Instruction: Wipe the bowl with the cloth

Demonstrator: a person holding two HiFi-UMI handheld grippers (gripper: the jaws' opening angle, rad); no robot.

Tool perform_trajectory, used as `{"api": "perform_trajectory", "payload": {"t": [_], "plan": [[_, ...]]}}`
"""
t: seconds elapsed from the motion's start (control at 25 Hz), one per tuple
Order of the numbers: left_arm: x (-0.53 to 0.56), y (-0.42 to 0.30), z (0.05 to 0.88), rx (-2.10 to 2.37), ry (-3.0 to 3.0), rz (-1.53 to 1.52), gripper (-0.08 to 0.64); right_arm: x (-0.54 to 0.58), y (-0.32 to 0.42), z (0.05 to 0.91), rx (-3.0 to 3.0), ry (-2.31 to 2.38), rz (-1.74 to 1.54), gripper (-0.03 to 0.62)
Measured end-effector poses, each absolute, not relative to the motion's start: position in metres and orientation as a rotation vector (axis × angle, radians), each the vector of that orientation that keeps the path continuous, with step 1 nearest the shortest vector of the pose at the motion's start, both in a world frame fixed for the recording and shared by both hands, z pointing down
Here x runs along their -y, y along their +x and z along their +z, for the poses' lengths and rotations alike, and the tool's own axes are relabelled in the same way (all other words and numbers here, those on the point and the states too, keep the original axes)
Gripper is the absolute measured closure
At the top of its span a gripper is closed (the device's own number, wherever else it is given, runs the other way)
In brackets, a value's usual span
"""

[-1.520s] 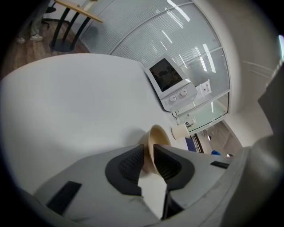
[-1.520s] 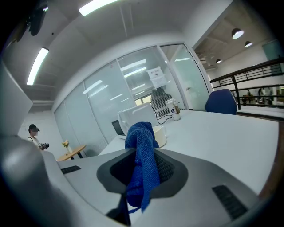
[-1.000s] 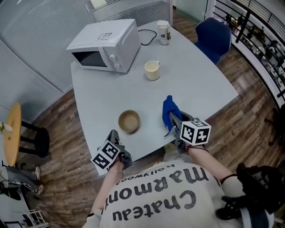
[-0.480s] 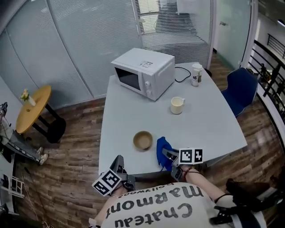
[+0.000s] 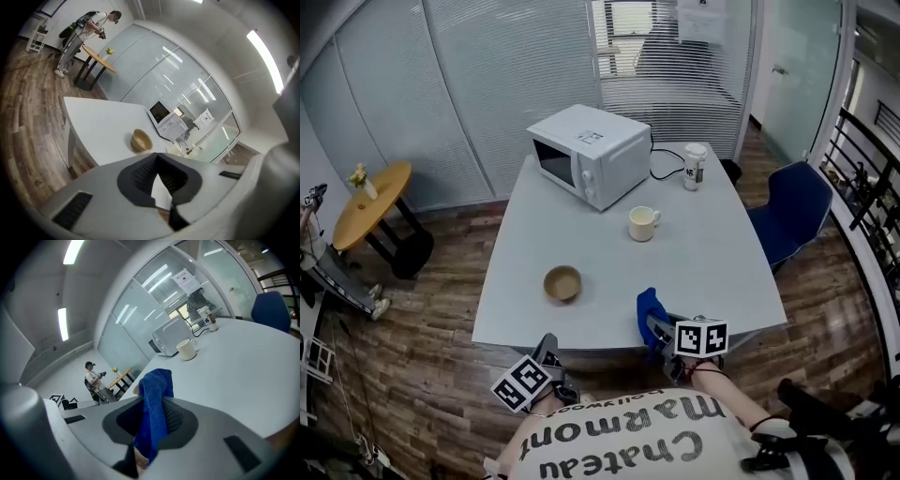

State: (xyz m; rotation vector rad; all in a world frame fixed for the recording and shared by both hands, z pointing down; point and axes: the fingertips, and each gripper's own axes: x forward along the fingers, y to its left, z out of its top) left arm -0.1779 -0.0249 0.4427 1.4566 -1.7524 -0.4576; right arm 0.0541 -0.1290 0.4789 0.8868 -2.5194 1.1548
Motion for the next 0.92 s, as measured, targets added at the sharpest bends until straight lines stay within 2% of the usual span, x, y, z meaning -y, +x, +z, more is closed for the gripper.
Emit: {"api": "perform_trajectory", "payload": {"t": [0.56,0.92], "plan": [[-0.033,-0.080,0.462,1.738,1.451,-0.451,0.554,0.078,0.146,0.504,2.504,0.828,1.157,0.526],[-0.064,-0.045,0.475,1.748,1.448,-0.428,0.554,0.049,0.175,0.516,2.513,0.797,1.182,0.526]]}}
